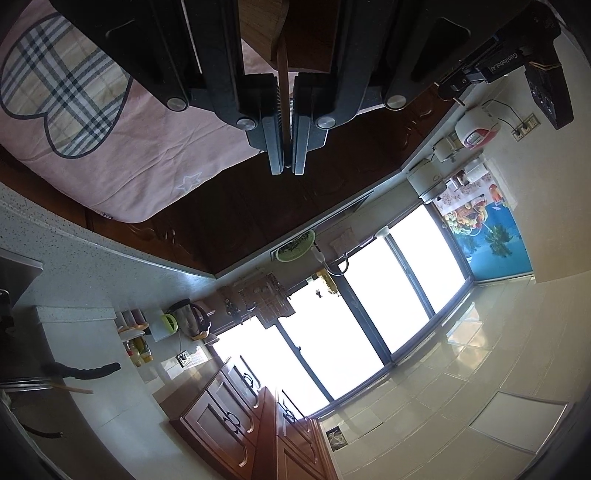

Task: Organize utensils
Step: 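Lower the chopsticks into the holder and open both grippers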

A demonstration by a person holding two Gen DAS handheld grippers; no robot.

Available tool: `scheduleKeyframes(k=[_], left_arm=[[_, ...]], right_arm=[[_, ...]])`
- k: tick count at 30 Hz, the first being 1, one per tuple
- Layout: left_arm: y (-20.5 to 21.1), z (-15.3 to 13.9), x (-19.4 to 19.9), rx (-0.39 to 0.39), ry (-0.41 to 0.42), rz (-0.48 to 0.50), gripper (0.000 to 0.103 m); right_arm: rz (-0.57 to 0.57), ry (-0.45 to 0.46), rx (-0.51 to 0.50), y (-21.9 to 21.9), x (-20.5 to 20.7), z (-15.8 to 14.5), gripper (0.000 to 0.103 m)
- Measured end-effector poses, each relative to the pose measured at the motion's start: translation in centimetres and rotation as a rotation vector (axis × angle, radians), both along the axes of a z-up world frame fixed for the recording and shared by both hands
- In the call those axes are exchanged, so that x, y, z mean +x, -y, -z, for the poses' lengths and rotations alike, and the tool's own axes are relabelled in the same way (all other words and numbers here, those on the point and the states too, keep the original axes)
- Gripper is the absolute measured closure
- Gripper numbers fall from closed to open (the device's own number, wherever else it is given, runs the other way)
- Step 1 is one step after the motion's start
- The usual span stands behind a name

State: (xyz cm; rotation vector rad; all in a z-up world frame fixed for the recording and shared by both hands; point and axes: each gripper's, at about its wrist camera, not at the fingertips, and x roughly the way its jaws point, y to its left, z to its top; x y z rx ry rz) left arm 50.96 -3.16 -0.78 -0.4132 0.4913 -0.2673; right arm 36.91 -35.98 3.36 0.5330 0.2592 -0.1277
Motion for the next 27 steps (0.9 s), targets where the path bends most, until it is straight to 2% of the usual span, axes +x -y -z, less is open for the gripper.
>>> scheduleKeyframes(k=[4, 6, 10, 12, 13, 15, 16, 17, 19, 21, 22, 23, 27], left_arm=[[-0.6, -0.6, 0.0, -0.007, -0.015, 0.007, 0.096], [-0.7, -1.0, 0.0, -0.01, -0.014, 0.007, 0.083], [-1.6, -1.1, -0.9, -0.005, -0.007, 0.005, 0.077], [-1.7, -1.2, -1.0, -0.008, -0.011, 0.008, 0.066], [-2.1, -0.9, -1.6, -0.01, -0.01, 0.006, 0.062], [-2.5, -0.7, -2.5, -0.013, -0.006, 0.004, 0.049], [-2.6, -0.8, -2.8, -0.015, -0.007, 0.003, 0.047], [-2.8, -0.8, -3.1, -0.018, -0.008, 0.002, 0.043], [-3.3, -0.8, -4.0, -0.027, -0.014, 0.002, 0.039], [-4.0, -0.9, -5.1, -0.035, -0.021, -0.007, 0.026], [-4.3, -1.0, -5.7, -0.037, -0.02, -0.013, 0.025], [-4.5, -1.1, -6.4, -0.032, -0.024, -0.017, 0.022], [-5.5, -1.2, -9.2, -0.02, -0.061, -0.029, 0.019]], right_arm=[[-0.007, -0.015, 0.004, 0.1, 0.2, -0.1, 0.096], [-0.009, -0.022, 0.0, 0.1, 0.4, -0.1, 0.094], [-0.015, -0.04, 0.008, 0.2, 0.7, -0.1, 0.094], [-0.015, -0.045, 0.015, 0.2, 0.7, -0.1, 0.092], [-0.012, -0.051, 0.017, 0.3, 0.7, -0.1, 0.087], [-0.007, -0.055, 0.034, 0.5, 0.5, -0.2, 0.061], [-0.012, -0.046, 0.049, 0.7, 0.2, -0.2, 0.038], [-0.009, -0.033, 0.059, 0.8, -0.2, -0.3, 0.029], [0.002, -0.018, 0.066, 0.9, -1.1, -0.6, 0.027], [-0.006, -0.01, 0.083, 1.1, -1.9, -0.9, 0.017], [-0.012, -0.003, 0.095, 1.1, -2.4, -1.0, 0.009], [-0.013, 0.004, 0.1, 1.1, -3.0, -1.1, 0.006], [-0.018, 0.003, 0.089, 0.5, -5.5, -1.4, 0.006]])
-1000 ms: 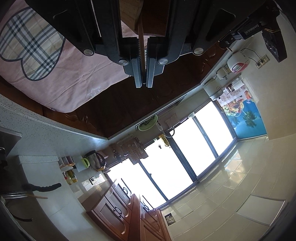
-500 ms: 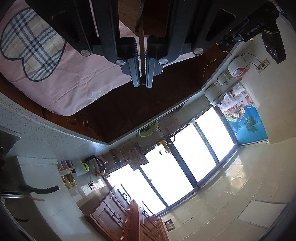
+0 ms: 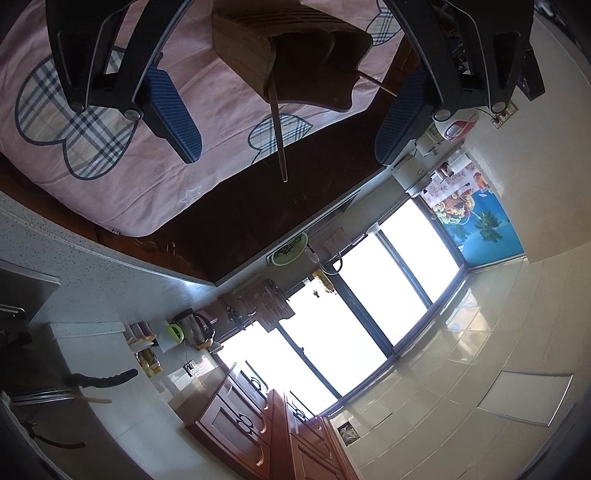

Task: Organize utensils
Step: 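Lower the chopsticks into the holder and open both grippers, then move both grippers back down toward the remaining utensils on the cloth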

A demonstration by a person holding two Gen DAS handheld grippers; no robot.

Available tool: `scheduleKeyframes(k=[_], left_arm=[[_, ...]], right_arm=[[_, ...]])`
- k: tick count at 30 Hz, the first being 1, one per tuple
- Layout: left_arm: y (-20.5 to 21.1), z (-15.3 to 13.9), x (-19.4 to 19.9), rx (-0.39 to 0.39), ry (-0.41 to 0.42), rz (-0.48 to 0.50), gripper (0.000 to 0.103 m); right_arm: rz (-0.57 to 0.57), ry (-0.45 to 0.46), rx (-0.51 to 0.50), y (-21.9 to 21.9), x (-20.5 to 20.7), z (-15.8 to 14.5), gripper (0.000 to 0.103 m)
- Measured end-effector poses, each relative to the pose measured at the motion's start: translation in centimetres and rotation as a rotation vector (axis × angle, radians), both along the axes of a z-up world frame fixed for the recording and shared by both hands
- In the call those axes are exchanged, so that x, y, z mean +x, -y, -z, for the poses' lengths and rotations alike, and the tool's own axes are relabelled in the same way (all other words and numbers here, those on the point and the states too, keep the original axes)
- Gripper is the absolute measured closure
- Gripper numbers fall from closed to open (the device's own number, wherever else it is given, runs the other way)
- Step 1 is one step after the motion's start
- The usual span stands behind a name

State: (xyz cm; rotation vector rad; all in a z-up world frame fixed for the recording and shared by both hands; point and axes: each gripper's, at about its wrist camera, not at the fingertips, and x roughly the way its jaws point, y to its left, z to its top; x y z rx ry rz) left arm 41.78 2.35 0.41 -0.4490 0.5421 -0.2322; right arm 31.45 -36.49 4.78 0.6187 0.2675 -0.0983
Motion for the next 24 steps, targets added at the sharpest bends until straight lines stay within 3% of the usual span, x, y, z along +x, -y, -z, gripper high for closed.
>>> scheduleKeyframes(k=[13, 24], left_arm=[[-3.1, -0.5, -9.7, -0.005, -0.079, -0.011, 0.018], [-4.2, -0.6, -15.6, 0.047, -0.119, -0.025, 0.018]], right_arm=[[-0.055, -0.098, -0.015, -3.0, -7.1, 1.4, 0.006], [-0.046, -0.198, -0.044, -4.2, -12.3, 3.7, 0.006]])
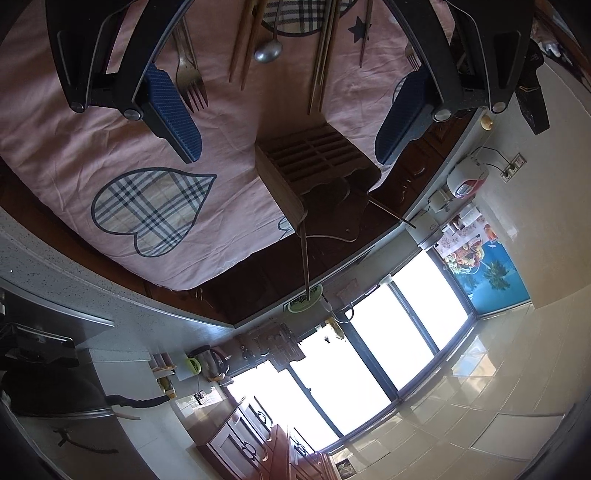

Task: Organize utensils
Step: 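Move both grippers back down toward the remaining utensils on the cloth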

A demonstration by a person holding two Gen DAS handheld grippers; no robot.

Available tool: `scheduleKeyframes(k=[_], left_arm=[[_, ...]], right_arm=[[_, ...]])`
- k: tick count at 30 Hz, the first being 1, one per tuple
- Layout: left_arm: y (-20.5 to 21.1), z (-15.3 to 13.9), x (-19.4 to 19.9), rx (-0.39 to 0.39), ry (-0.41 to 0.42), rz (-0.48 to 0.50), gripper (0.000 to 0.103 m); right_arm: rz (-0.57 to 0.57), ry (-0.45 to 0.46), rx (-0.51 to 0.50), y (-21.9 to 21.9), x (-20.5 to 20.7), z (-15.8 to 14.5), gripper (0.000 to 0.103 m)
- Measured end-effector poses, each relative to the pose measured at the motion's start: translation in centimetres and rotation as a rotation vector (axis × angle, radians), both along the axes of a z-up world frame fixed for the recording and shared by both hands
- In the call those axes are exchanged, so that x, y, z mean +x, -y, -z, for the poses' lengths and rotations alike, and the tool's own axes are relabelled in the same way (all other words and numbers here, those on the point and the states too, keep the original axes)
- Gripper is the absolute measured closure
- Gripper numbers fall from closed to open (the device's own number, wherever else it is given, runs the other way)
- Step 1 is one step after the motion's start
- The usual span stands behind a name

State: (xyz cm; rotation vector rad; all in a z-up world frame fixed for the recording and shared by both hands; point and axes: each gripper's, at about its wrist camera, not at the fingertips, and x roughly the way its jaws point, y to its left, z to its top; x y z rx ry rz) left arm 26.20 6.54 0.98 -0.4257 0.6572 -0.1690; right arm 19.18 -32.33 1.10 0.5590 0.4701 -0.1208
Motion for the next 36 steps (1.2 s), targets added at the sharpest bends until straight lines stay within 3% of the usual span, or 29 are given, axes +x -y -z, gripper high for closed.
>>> scheduleKeyframes(k=[14, 26, 30, 36], left_arm=[[-0.6, 0.9, -2.1, 0.019, -0.086, -0.01, 0.018], [0.8, 1.4, -1.1, 0.07, -0.132, 0.02, 0.018], [1.6, 2.1, -0.1, 0.103, -0.168, 0.039, 0.019], [3.1, 3.2, 1.6, 0.155, -0.219, 0.078, 0.02]], right_arm=[[-0.039, -0.078, -0.012, -2.1, -2.8, 2.2, 0.008], [-0.065, -0.116, -0.03, -3.0, -2.3, 3.0, 0.009], [-0.085, -0.144, -0.038, -3.5, -1.4, 3.8, 0.016], [-0.13, -0.203, -0.052, -4.6, 0.9, 5.2, 0.034]])
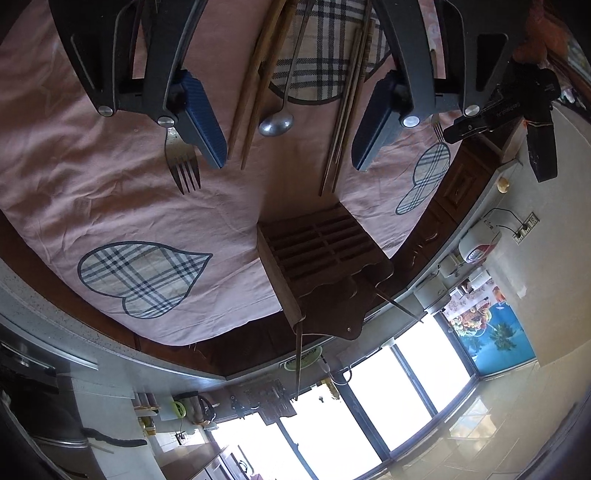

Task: Organize utensils
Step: 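Move both grippers back down toward the remaining utensils on the cloth, then close the left gripper on a metal chopstick while the right gripper grasps a wooden chopstick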

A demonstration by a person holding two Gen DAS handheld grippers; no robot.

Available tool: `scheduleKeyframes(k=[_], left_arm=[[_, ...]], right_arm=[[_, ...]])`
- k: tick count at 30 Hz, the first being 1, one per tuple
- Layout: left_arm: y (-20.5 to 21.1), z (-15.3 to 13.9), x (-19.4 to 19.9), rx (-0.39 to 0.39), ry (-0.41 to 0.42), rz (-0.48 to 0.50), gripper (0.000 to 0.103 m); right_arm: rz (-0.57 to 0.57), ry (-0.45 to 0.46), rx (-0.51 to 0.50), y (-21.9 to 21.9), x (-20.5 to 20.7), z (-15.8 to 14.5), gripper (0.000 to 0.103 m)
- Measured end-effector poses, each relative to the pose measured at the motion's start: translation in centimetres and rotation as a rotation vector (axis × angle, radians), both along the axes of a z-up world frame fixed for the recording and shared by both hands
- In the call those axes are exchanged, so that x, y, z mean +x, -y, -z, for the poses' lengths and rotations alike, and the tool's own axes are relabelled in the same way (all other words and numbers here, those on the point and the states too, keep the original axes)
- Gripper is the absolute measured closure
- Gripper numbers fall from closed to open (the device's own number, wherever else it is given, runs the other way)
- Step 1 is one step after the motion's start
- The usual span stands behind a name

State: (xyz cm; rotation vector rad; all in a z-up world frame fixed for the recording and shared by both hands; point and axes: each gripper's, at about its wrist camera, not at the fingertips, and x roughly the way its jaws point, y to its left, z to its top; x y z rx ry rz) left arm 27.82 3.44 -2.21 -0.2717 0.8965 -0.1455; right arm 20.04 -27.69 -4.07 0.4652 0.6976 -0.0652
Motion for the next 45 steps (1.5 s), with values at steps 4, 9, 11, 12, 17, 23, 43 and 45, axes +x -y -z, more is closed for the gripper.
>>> scheduleKeyframes(k=[4, 9, 11, 12, 17, 23, 43, 45], left_arm=[[1.3, 1.0, 1.5, 0.047, -0.037, 0.029, 0.021], [2.7, 2.4, 3.4, 0.073, -0.088, 0.07, 0.029], [3.1, 3.0, 4.1, 0.08, -0.105, 0.085, 0.033], [3.3, 3.2, 4.4, 0.082, -0.114, 0.091, 0.036], [4.0, 4.3, 5.9, 0.09, -0.145, 0.114, 0.045], [4.7, 5.2, 7.1, 0.115, -0.156, 0.137, 0.058], [4.5, 5.7, 7.8, 0.085, -0.151, 0.172, 0.099], [3.7, 5.5, 7.7, 0.035, -0.158, 0.164, 0.1]], right_arm=[[-0.039, -0.035, -0.012, -0.8, 1.9, 1.0, 0.042], [-0.085, -0.086, -0.021, -1.6, 4.7, 2.4, 0.052], [-0.104, -0.108, -0.019, -1.9, 5.9, 3.1, 0.055], [-0.114, -0.119, -0.019, -2.1, 6.5, 3.4, 0.055], [-0.158, -0.162, -0.024, -3.1, 9.1, 4.7, 0.064], [-0.196, -0.2, -0.051, -4.2, 11.8, 6.0, 0.071], [-0.248, -0.287, -0.257, -6.5, 15.8, 7.2, 0.098], [-0.244, -0.273, -0.195, -5.7, 15.2, 6.8, 0.099]])
